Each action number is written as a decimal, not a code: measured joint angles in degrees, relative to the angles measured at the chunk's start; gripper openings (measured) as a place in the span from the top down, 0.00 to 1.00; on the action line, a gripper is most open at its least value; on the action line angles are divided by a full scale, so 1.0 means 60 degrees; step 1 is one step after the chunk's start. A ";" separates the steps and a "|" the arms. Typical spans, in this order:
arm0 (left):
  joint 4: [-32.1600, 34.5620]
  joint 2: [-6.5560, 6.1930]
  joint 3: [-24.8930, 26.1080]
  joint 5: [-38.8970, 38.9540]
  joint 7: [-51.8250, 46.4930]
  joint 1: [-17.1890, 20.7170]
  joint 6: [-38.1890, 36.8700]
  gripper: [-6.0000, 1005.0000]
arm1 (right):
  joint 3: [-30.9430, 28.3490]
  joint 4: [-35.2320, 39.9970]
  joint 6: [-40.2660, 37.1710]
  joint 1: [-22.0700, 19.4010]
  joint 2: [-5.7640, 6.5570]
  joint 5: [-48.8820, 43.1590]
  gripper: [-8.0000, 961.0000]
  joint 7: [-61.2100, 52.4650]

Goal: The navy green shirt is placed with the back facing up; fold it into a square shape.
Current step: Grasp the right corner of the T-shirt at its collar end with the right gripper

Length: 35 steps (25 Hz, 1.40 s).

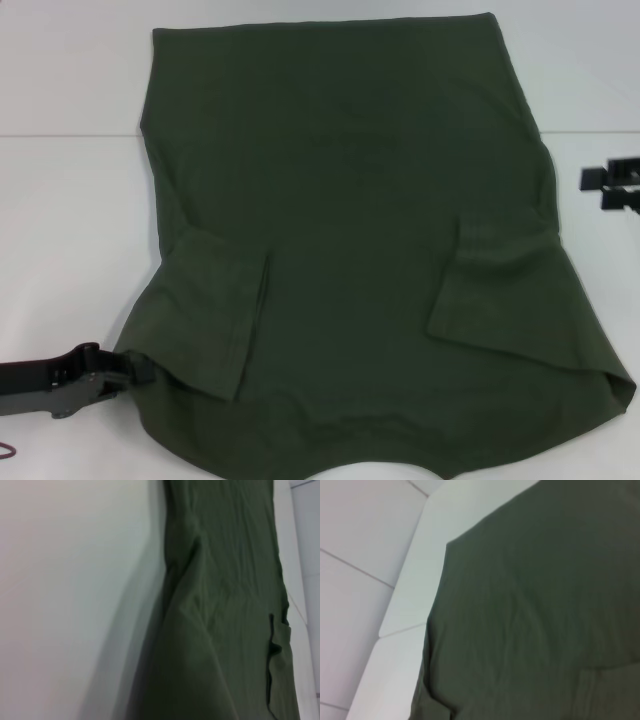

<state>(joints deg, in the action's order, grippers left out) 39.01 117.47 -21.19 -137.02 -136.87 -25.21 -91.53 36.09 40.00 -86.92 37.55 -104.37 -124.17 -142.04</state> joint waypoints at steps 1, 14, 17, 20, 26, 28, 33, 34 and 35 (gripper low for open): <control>0.0006 -0.0004 0.0001 0.0004 0.0058 -0.0010 -0.0015 0.67 | 0.0006 0.0094 -0.0168 -0.0083 0.0023 -0.0022 0.35 0.0001; -0.0019 -0.0024 0.0069 0.0141 0.0443 -0.0385 0.0025 0.95 | -0.0054 0.1238 -0.1677 -0.0705 0.0115 -0.2459 0.35 -0.0076; -0.0028 -0.0023 0.0075 0.0146 0.0444 -0.0446 0.0046 0.95 | 0.0090 0.1133 -0.1661 -0.0702 -0.0041 -0.2669 0.35 0.0044; -0.0031 -0.0023 0.0083 0.0155 0.0442 -0.0492 0.0072 0.95 | 0.0165 0.1130 -0.1625 -0.0672 -0.0290 -0.3024 0.35 0.0328; -0.0051 -0.0023 0.0090 0.0162 0.0435 -0.0535 0.0097 0.95 | 0.0187 0.1144 -0.1593 -0.0700 -0.0525 -0.3411 0.35 0.0568; -0.0056 -0.0023 0.0089 0.0162 0.0434 -0.0545 0.0130 0.95 | 0.0195 0.1120 -0.1579 -0.0709 -0.0559 -0.3533 0.35 0.0580; -0.0080 -0.0023 0.0089 0.0162 0.0431 -0.0566 0.0213 0.95 | 0.0186 0.1148 -0.1331 -0.0715 -0.0687 -0.3942 0.35 0.0552; -0.0082 -0.0023 0.0090 0.0162 0.0430 -0.0570 0.0217 0.95 | 0.0186 0.1148 -0.1257 -0.0716 -0.0708 -0.3970 0.35 0.0537; -0.0084 -0.0023 0.0089 0.0162 0.0428 -0.0573 0.0219 0.95 | 0.0190 0.1146 -0.1167 -0.0717 -0.0733 -0.3990 0.35 0.0525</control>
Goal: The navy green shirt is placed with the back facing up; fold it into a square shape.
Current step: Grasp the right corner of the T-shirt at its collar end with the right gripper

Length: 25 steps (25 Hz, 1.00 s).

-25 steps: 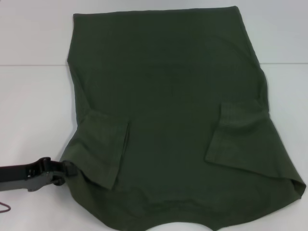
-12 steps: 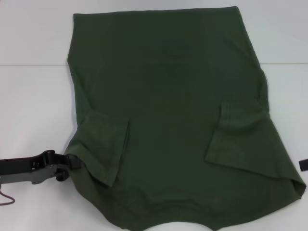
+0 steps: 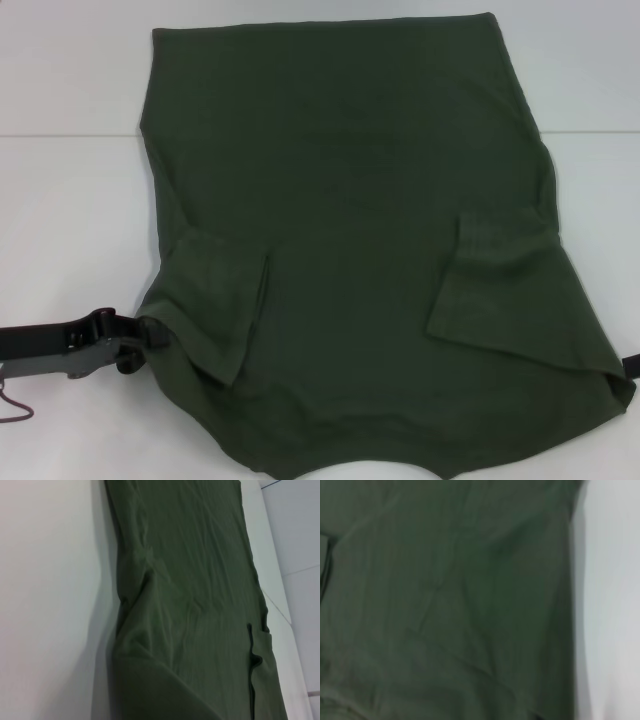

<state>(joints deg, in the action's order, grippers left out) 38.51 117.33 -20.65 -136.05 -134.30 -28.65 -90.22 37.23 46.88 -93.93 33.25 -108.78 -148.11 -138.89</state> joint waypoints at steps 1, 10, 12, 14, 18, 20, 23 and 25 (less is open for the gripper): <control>-0.0005 0.0000 0.0000 0.0000 -0.0006 0.0000 0.0002 0.95 | 0.0010 -0.0011 0.0052 0.0002 -0.0034 -0.0007 0.35 -0.0001; -0.0017 0.0000 0.0015 -0.0001 -0.0049 0.0007 0.0020 0.95 | 0.0263 -0.0021 0.0463 0.0023 -0.0358 -0.0019 0.35 0.0089; -0.0017 0.0000 0.0018 -0.0001 -0.0057 0.0010 0.0024 0.95 | 0.0333 -0.0021 0.0508 0.0013 -0.0395 -0.0022 0.36 0.0083; -0.0017 0.0000 0.0025 -0.0001 -0.0059 0.0012 0.0024 0.95 | 0.0344 -0.0022 0.0537 0.0006 -0.0410 -0.0025 0.36 0.0055; -0.0017 0.0000 0.0030 -0.0001 -0.0059 0.0014 0.0025 0.95 | 0.0358 -0.0021 0.0557 0.0002 -0.0428 -0.0029 0.36 0.0009; -0.0017 0.0000 0.0030 0.0003 -0.0059 0.0014 0.0025 0.95 | 0.0364 -0.0021 0.0563 0.0004 -0.0450 -0.0052 0.36 -0.0002; -0.0017 0.0000 0.0030 0.0016 -0.0058 0.0014 0.0024 0.95 | 0.0364 -0.0021 0.0569 0.0032 -0.0489 -0.0186 0.36 -0.0007; -0.0017 0.0000 0.0034 0.0018 -0.0059 0.0014 0.0023 0.95 | 0.0362 -0.0021 0.0574 0.0055 -0.0521 -0.0241 0.36 -0.0009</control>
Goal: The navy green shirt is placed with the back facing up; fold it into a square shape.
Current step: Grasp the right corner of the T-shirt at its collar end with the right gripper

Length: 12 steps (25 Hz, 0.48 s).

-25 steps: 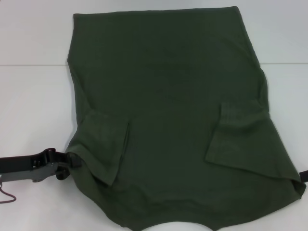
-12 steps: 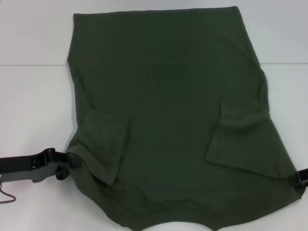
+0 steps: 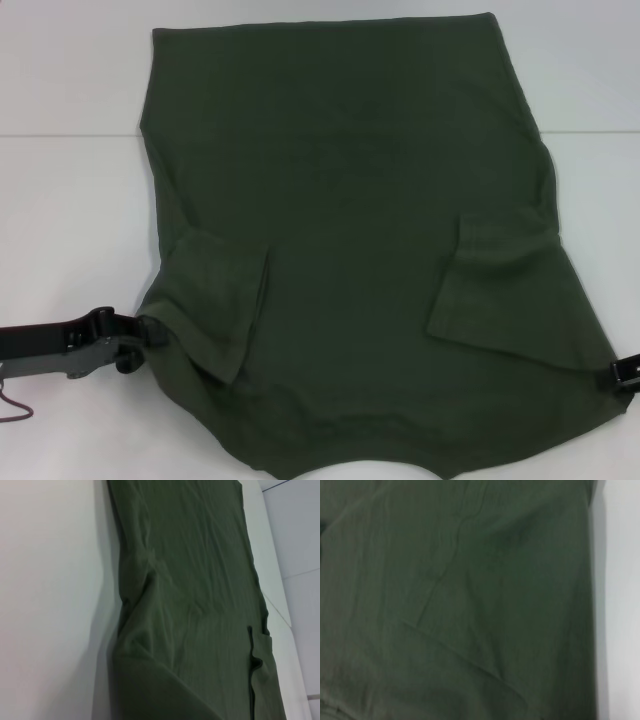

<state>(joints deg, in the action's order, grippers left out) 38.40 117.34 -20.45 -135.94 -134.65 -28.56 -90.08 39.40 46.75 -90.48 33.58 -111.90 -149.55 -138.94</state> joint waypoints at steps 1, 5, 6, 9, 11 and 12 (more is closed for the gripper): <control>0.0000 0.0000 0.0015 0.0001 0.0000 0.0001 -0.0001 0.95 | 0.0000 0.0000 0.0005 0.0011 -0.0013 -0.0001 0.36 0.0000; 0.0000 0.0000 0.0064 0.0006 0.0010 0.0000 -0.0002 0.95 | 0.0000 -0.0019 0.0017 0.0085 -0.0109 -0.0006 0.36 0.0022; 0.0000 0.0001 0.0065 0.0007 0.0011 0.0000 -0.0002 0.95 | 0.0001 -0.0041 0.0016 0.0111 -0.0126 -0.0007 0.36 0.0034; 0.0000 0.0011 0.0074 0.0010 0.0014 0.0006 -0.0002 0.95 | 0.0001 -0.0262 0.0017 0.0246 -0.0145 -0.0007 0.36 0.0089; 0.0000 0.0014 0.0085 0.0011 0.0015 0.0020 -0.0002 0.95 | 0.0006 -0.0403 0.0018 0.0319 -0.0144 0.0004 0.36 0.0119; 0.0001 0.0014 0.0091 0.0011 0.0015 0.0024 -0.0002 0.95 | 0.0007 -0.0440 0.0017 0.0346 -0.0149 0.0018 0.36 0.0149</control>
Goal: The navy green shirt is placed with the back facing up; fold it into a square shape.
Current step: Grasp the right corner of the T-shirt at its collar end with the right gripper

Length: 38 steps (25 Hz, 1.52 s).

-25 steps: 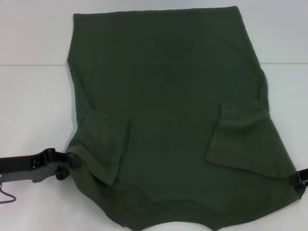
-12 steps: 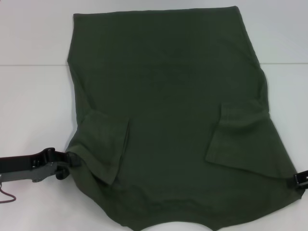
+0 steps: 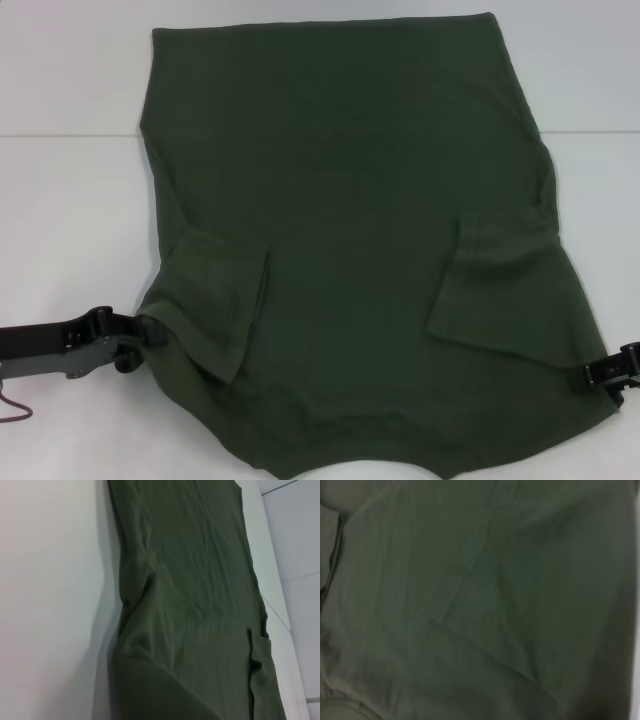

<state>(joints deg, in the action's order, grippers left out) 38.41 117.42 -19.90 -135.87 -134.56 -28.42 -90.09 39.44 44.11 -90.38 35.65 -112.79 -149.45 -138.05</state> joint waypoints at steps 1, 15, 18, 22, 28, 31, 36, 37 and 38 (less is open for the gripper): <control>0.0000 0.0000 0.0002 0.0000 0.0000 0.0004 0.0000 0.95 | -0.0001 -0.0019 -0.0002 0.0021 -0.0009 0.0010 0.36 0.0023; 0.0000 -0.0013 0.0006 0.0109 0.0059 0.0063 0.0000 0.95 | -0.0071 -0.0009 -0.0226 0.0058 -0.0046 0.0326 0.36 0.0079; 0.0000 -0.0015 0.0006 0.0117 0.0059 0.0063 0.0000 0.95 | -0.0044 -0.0074 -0.0215 0.0152 -0.0093 0.0302 0.36 0.0082; 0.0000 -0.0015 0.0009 0.0118 0.0059 0.0091 0.0002 0.95 | -0.0018 -0.0196 -0.0261 0.0204 -0.0072 0.0243 0.36 0.0036; 0.0000 -0.0015 0.0021 0.0118 0.0059 0.0107 0.0053 0.95 | -0.0032 -0.0152 -0.0342 0.0125 -0.0016 0.0240 0.36 -0.0028; 0.0000 -0.0015 0.0022 0.0118 0.0059 0.0100 0.0059 0.95 | 0.0136 -0.0189 -0.0349 0.0117 -0.0014 0.0232 0.37 -0.0031; 0.0000 -0.0015 0.0022 0.0117 0.0059 0.0094 0.0060 0.95 | 0.0307 -0.0196 -0.0386 0.0107 -0.0009 0.0219 0.60 -0.0006; 0.0000 -0.0015 0.0021 0.0117 0.0059 0.0090 0.0060 0.95 | 0.0307 -0.0185 -0.0390 0.0107 -0.0009 0.0218 0.65 -0.0003; 0.0000 -0.0015 0.0021 0.0117 0.0058 0.0086 0.0061 0.95 | 0.0307 -0.0169 -0.0393 0.0107 -0.0009 0.0217 0.69 -0.0002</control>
<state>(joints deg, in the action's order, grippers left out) 38.41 117.33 -19.77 -135.17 -134.21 -27.90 -89.72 41.28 43.10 -92.74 36.29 -112.85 -148.15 -138.06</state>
